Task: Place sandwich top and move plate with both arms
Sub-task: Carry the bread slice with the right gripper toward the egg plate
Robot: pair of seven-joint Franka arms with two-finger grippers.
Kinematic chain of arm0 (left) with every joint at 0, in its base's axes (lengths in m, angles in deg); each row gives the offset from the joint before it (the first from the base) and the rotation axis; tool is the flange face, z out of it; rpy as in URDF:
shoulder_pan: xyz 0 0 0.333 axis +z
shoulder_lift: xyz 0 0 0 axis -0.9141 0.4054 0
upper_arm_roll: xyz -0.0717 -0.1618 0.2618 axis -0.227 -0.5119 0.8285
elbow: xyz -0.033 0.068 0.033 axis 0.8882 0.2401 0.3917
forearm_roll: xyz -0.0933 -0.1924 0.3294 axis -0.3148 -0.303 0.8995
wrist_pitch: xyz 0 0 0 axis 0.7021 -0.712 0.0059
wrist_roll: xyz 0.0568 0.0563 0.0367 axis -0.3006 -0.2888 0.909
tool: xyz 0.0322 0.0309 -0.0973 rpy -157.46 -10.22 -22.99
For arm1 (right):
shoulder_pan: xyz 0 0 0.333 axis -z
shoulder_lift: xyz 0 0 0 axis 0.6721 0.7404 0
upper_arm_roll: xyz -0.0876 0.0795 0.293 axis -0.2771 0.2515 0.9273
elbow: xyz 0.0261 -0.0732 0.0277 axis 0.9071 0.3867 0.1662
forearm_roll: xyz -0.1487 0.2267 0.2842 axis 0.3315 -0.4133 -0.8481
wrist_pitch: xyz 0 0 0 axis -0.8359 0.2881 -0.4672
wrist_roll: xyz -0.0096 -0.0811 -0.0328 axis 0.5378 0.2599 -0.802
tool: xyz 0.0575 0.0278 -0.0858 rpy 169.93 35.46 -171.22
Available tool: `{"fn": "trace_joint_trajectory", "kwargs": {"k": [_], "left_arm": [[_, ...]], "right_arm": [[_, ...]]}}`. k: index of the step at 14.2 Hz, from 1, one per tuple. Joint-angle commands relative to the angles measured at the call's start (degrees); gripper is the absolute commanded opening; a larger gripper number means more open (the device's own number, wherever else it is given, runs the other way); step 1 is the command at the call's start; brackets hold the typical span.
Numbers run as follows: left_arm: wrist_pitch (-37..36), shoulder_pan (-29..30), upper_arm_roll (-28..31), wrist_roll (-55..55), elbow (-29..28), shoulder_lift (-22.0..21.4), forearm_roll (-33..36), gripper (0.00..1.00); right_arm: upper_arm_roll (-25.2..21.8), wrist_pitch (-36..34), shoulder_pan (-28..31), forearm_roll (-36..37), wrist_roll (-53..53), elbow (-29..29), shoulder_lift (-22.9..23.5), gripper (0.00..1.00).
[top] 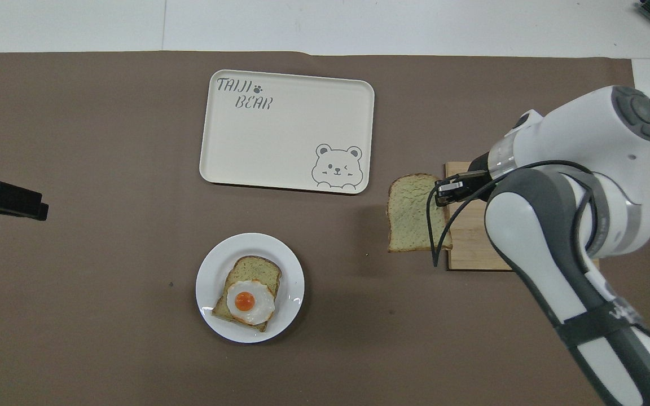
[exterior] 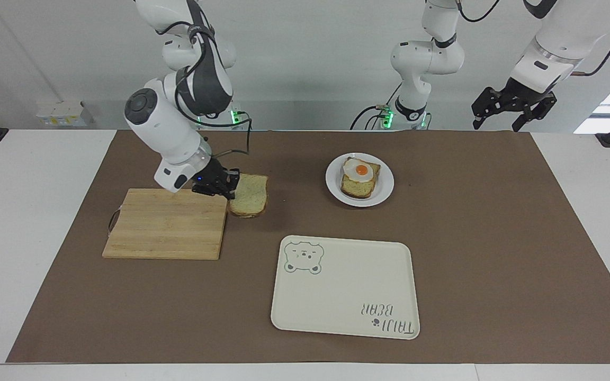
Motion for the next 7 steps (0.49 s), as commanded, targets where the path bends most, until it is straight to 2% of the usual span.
{"fn": "trace_joint_trajectory", "kwargs": {"k": [1,5,7], "left_arm": [[-0.1,0.2,-0.2,0.4,-1.3,-1.3,0.3,1.00],[-0.1,0.2,-0.2,0.4,-1.3,-1.3,0.3,1.00],[-0.1,0.2,-0.2,0.4,-1.3,-1.3,0.3,1.00]], "right_arm": [[0.2,0.1,-4.3,-1.2,5.9,-0.1,-0.9,0.00],[0.4,2.9,-10.9,-3.3,12.4,0.7,-0.7,0.00],[0.4,2.9,-13.0,-6.8,12.8,0.7,-1.0,0.00]]}}
